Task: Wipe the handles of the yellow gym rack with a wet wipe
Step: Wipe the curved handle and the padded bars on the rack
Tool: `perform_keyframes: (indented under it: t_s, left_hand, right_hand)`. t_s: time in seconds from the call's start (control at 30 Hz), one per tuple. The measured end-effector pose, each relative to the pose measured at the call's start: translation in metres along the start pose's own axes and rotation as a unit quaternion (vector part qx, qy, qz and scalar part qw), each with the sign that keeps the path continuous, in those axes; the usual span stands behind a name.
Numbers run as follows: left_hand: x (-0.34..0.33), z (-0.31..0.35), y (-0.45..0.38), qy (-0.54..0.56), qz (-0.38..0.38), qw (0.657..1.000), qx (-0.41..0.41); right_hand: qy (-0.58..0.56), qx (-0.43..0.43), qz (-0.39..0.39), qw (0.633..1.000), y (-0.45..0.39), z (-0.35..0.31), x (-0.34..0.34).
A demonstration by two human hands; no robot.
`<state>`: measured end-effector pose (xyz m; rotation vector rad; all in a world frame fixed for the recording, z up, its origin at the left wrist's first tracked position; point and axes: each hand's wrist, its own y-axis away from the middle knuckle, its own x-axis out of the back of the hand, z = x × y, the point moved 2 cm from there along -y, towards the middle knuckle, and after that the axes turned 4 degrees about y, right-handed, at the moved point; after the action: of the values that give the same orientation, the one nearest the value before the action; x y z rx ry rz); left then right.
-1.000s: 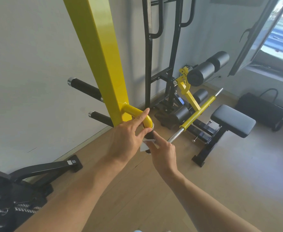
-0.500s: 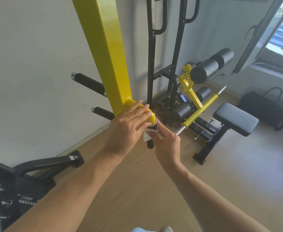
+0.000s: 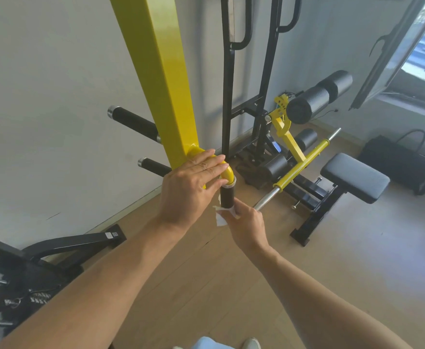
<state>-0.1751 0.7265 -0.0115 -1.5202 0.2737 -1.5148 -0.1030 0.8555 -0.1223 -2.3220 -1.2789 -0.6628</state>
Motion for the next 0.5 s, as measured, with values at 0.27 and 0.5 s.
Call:
perform_keyframes:
  t_s: [0.27, 0.5]
  left_hand:
    - [0.002, -0.001, -0.002, 0.000, 0.000, 1.000, 0.002]
    - [0.000, -0.002, -0.001, 0.014, 0.005, 1.000, 0.013]
  right_hand:
    - [-0.075, 0.028, 0.034, 0.996, -0.010, -0.020, 0.008]
    - [-0.110, 0.026, 0.054, 0.992, -0.011, -0.028, 0.017]
